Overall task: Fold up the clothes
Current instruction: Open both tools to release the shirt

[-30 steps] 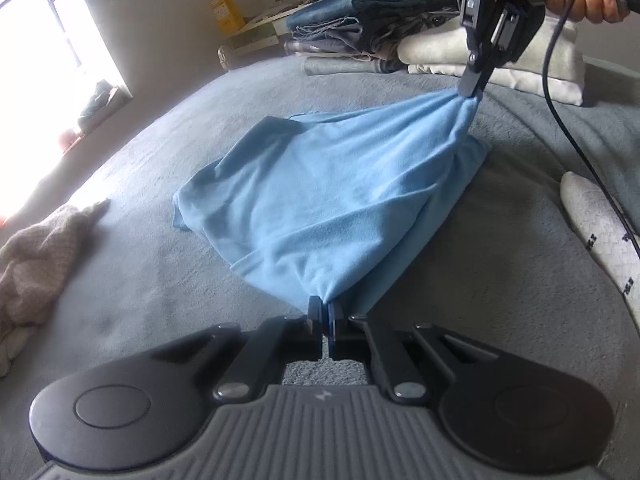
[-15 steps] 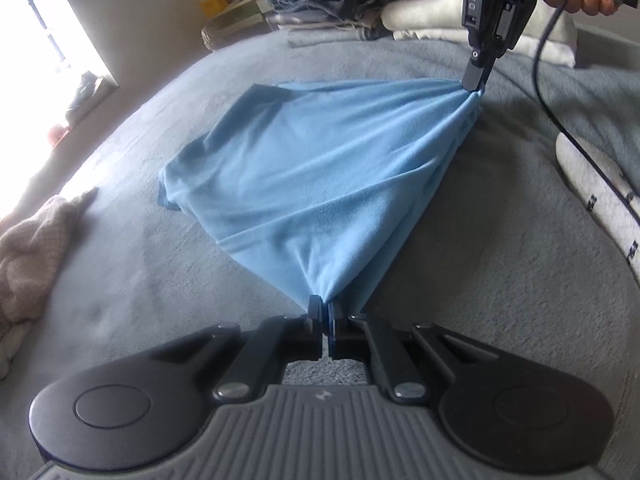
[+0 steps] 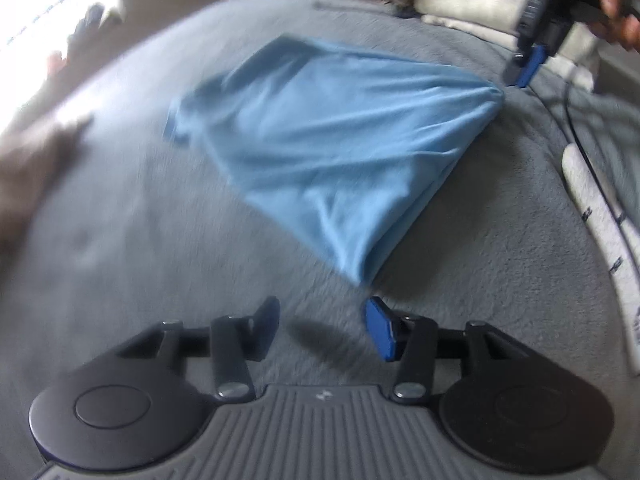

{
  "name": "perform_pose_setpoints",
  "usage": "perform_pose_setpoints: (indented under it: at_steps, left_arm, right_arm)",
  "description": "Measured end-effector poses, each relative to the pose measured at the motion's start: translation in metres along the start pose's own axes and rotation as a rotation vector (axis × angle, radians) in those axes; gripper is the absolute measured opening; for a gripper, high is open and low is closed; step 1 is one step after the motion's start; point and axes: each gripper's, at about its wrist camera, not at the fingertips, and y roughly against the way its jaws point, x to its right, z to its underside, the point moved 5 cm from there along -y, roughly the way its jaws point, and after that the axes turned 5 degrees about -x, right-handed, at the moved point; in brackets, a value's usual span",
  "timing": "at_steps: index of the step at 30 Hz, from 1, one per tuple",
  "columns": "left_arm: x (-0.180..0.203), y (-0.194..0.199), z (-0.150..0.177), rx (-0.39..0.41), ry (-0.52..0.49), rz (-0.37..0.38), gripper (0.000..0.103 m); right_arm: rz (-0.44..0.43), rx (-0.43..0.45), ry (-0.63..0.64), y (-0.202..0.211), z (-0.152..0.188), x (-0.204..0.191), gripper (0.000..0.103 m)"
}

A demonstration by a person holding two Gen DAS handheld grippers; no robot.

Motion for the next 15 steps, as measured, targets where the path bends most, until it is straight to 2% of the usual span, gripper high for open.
perform_pose_setpoints:
  at_steps: [3, 5, 7, 8, 10, 12, 15]
  left_arm:
    - [-0.022, 0.003, -0.001, -0.025, 0.079, 0.043, 0.049]
    - [-0.039, 0.006, -0.01, -0.017, 0.126, 0.063, 0.047]
    - [-0.05, 0.008, -0.024, 0.009, 0.178, 0.135, 0.048]
    - [-0.054, 0.009, -0.031, 0.022, 0.198, 0.179, 0.052]
    - [-0.044, 0.0, -0.035, 0.021, 0.16, 0.209, 0.057]
    - [-0.034, -0.009, -0.039, 0.02, 0.121, 0.238, 0.056]
    - [-0.02, -0.022, -0.045, 0.018, 0.066, 0.282, 0.049]
  right_arm:
    - [0.07, 0.046, 0.099, 0.018, -0.011, -0.01, 0.03]
    - [0.081, 0.089, 0.153, 0.029, -0.026, -0.019, 0.03]
    - [0.06, 0.12, 0.182, 0.032, -0.044, -0.033, 0.03]
    - [0.046, 0.135, 0.193, 0.032, -0.053, -0.04, 0.03]
    - [0.011, 0.144, 0.208, 0.027, -0.069, -0.055, 0.03]
    - [0.002, 0.145, 0.23, 0.018, -0.085, -0.067, 0.03]
    - [0.001, 0.146, 0.282, 0.002, -0.105, -0.085, 0.03]
